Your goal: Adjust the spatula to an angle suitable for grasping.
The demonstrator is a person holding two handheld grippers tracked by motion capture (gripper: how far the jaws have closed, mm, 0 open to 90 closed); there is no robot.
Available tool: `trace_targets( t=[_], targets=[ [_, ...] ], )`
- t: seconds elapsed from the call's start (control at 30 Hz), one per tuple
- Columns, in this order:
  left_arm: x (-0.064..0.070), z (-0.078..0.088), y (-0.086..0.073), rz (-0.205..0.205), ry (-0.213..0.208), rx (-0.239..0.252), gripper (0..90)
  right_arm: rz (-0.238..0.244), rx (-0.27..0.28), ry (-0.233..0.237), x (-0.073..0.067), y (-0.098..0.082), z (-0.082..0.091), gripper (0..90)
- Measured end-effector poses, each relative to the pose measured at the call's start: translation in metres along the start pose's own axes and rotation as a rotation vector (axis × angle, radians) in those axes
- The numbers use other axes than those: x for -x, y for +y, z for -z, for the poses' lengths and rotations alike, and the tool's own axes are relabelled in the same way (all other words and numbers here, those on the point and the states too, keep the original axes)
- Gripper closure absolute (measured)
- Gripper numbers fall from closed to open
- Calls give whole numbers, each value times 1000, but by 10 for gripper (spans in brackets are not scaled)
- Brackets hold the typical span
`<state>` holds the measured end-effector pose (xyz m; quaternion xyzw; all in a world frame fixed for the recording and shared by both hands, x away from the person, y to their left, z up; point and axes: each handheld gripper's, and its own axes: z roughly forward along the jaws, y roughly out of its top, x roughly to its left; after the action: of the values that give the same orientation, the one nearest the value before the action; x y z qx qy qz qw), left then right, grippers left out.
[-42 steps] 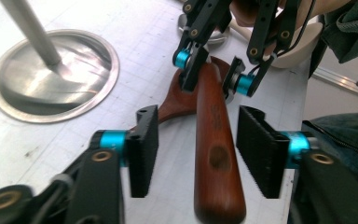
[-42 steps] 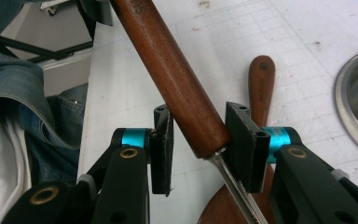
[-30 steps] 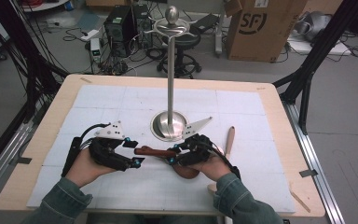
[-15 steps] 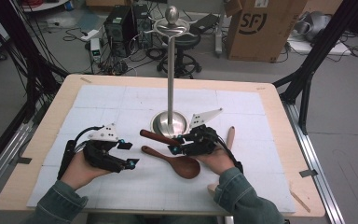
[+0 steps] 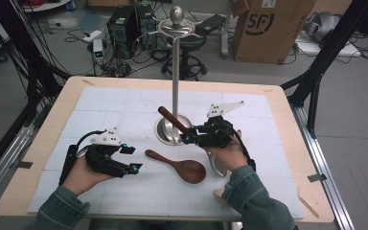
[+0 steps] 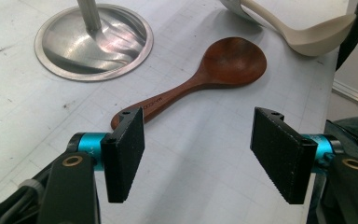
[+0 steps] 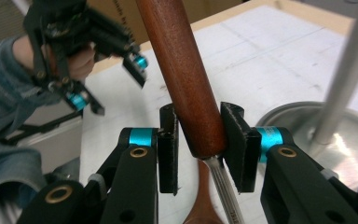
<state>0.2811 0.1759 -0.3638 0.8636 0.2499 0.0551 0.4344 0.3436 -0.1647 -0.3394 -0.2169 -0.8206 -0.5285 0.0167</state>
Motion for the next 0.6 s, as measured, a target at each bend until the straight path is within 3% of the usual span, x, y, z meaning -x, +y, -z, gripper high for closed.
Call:
trace_targets(
  t=[0.27, 0.6],
  targets=[
    [0, -1, -1, 1, 2, -4, 350, -15, 82, -29, 4, 8, 17, 704],
    [-1, -1, -1, -2, 0, -8, 349, -24, 141, -67, 8, 15, 34, 719]
  ],
)
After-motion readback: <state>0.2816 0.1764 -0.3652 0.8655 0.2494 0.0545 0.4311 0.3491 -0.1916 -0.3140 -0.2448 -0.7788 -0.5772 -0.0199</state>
